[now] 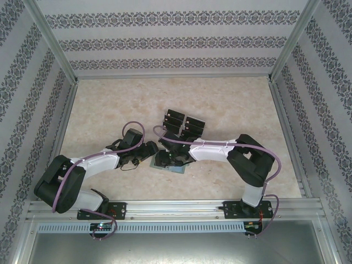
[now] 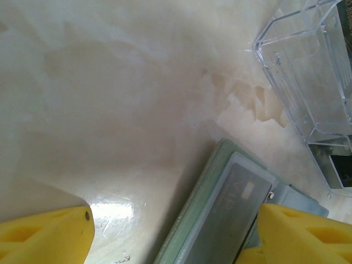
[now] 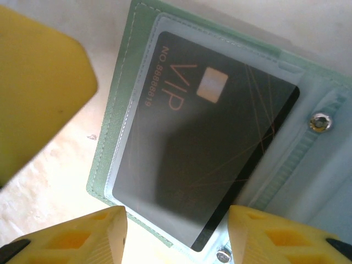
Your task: Put the credit cards into the card holder
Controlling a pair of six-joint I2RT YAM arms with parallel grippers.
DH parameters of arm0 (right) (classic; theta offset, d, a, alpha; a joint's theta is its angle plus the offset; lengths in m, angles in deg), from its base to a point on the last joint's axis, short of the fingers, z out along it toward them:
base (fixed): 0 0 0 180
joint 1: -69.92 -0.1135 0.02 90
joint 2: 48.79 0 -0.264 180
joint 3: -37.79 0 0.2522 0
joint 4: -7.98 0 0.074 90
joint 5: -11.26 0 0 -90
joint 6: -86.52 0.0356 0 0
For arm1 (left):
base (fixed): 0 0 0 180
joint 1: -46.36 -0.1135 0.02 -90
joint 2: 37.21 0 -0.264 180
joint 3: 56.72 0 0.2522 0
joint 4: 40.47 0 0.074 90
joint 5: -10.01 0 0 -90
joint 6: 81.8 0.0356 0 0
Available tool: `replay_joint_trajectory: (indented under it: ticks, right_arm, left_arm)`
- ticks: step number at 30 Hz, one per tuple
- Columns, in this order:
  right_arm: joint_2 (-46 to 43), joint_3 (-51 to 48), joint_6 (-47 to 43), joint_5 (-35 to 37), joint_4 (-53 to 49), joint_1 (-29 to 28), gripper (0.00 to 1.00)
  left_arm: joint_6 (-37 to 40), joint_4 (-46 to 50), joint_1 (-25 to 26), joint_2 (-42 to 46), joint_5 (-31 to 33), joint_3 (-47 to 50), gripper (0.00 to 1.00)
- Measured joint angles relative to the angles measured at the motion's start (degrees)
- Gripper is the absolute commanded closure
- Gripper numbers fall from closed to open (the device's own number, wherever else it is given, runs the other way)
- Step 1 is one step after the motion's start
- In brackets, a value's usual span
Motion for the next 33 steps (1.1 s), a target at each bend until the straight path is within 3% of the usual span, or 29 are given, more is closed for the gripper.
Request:
replay_joint_trajectory:
  ticks: [23, 33]
  right_arm:
    - [0.59, -0.33, -0.22, -3.23, 3.58, -1.11, 0.47]
    - [-14.14, -7.41, -0.15, 0.92, 0.96, -0.59, 0.48]
  left_arm:
    - [-1.92, -1.33, 0.02, 0.24, 0.42, 0.72, 0.2]
    - [-1.92, -1.55, 0.04, 0.79, 0.44, 1.09, 0.2]
